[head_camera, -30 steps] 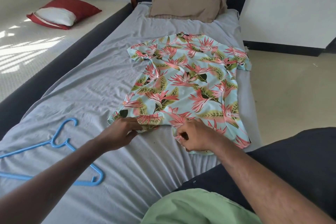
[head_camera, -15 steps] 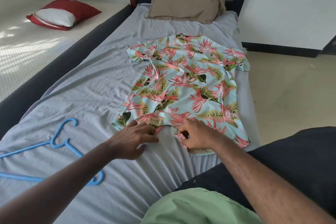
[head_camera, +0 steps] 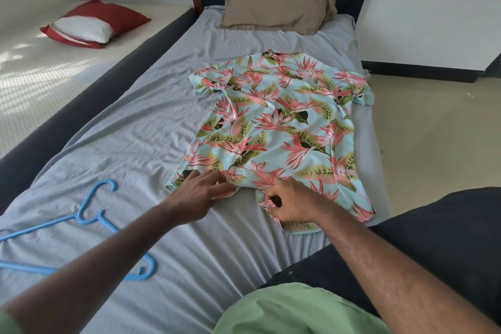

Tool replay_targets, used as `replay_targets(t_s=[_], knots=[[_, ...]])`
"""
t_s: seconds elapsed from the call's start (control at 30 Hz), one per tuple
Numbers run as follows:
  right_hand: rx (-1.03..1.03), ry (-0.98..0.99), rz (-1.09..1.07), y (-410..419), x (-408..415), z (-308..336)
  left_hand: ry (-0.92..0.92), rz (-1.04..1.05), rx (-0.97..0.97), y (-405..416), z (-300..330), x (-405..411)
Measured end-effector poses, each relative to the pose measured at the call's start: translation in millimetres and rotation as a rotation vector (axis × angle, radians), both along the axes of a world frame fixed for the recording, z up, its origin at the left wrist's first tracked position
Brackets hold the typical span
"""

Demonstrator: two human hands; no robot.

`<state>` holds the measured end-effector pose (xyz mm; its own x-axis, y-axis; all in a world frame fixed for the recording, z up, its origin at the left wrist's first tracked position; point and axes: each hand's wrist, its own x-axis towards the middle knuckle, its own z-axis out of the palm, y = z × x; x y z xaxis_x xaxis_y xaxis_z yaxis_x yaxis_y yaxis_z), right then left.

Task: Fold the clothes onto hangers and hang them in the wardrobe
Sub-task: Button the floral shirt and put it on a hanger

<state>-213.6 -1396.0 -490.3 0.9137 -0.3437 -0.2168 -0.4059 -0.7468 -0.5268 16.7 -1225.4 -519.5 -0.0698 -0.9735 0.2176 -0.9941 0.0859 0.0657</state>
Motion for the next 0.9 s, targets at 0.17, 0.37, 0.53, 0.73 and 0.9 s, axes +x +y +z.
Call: replay_targets(t_s=[0.17, 0.37, 0.53, 0.73, 0.9], knots=[[0.06, -0.074, -0.027, 0.2, 0.9, 5.7, 0.182, -0.022, -0.094, -3.2, 10.5, -16.0], [0.13, -0.113, -0.07, -1.5, 1.8, 6.7, 0.291, -0.004, -0.144, -9.9, 19.6, -30.2], [0.123, -0.094, -0.057, -2.7, 2.4, 5.7, 0.209, -0.089, 0.269, -4.7, 15.5, -11.9], [0.12, -0.095, -0.06, -3.3, 2.7, 4.6, 0.412, 0.098, 0.32, -17.3, 22.8, 8.2], [0.135, -0.117, -0.066, -3.7, 3.3, 4.5, 0.729, 0.378, 0.191, -22.3, 18.5, 1.8]])
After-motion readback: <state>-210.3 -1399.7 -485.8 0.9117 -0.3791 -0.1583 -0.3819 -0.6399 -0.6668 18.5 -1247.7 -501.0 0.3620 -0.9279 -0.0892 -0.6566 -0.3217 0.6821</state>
